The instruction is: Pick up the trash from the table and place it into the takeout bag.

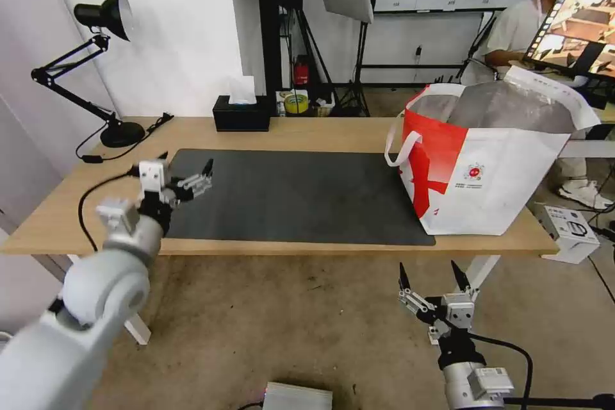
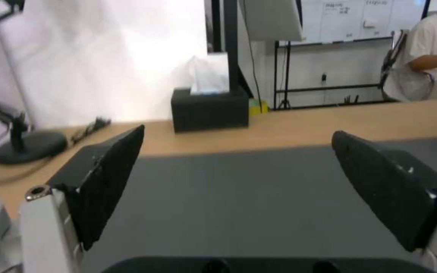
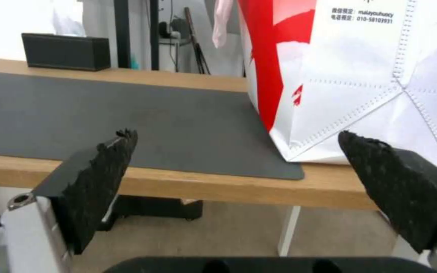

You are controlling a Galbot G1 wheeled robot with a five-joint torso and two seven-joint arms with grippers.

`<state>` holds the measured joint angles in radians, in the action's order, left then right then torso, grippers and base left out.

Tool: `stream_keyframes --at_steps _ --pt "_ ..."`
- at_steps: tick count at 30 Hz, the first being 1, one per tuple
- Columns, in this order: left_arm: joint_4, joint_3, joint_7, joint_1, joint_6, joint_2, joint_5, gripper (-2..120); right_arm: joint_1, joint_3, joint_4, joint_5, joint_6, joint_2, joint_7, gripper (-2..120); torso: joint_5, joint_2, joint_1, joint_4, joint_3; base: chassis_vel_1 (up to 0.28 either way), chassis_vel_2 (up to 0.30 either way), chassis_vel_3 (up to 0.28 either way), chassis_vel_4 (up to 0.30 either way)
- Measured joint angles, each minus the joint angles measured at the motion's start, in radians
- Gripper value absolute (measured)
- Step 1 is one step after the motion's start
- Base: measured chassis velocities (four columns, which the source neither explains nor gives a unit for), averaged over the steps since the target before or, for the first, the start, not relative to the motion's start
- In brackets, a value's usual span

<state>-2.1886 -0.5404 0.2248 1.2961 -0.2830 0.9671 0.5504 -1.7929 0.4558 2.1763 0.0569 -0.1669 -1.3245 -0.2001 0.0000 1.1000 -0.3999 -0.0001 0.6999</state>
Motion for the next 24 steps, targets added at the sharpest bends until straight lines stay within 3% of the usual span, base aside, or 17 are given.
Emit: stream_keyframes --at_steps 3,6,20,23,24 --pt "-0.037 -0.052 -0.063 0.120 0.034 0.076 -0.086 100 0.000 0.000 0.000 0.000 0.000 0.000 0.000 100 0.0001 0.000 0.000 0.0001 0.000 0.000 0.000 0.000 0.000" --pt "-0.053 -0.074 -0.088 0.176 0.055 0.101 -0.119 100 0.000 0.000 0.000 0.000 0.000 0.000 0.000 100 -0.0001 0.000 0.000 0.0001 0.000 0.000 0.000 0.000 0.000" --pt "-0.092 -0.110 -0.122 0.314 0.137 0.226 -0.246 100 0.000 0.000 0.000 0.000 0.000 0.000 0.000 100 0.0000 0.000 0.000 0.0001 0.000 0.000 0.000 0.000 0.000" --pt "-0.091 -0.103 -0.162 0.382 0.203 0.311 -0.351 100 0.000 0.000 0.000 0.000 0.000 0.000 0.000 100 0.0002 0.000 0.000 0.0000 0.000 0.000 0.000 0.000 0.000" --pt "-0.091 -0.103 -0.162 0.382 0.203 0.311 -0.351 100 0.000 0.000 0.000 0.000 0.000 0.000 0.000 100 0.0002 0.000 0.000 0.0000 0.000 0.000 0.000 0.000 0.000"
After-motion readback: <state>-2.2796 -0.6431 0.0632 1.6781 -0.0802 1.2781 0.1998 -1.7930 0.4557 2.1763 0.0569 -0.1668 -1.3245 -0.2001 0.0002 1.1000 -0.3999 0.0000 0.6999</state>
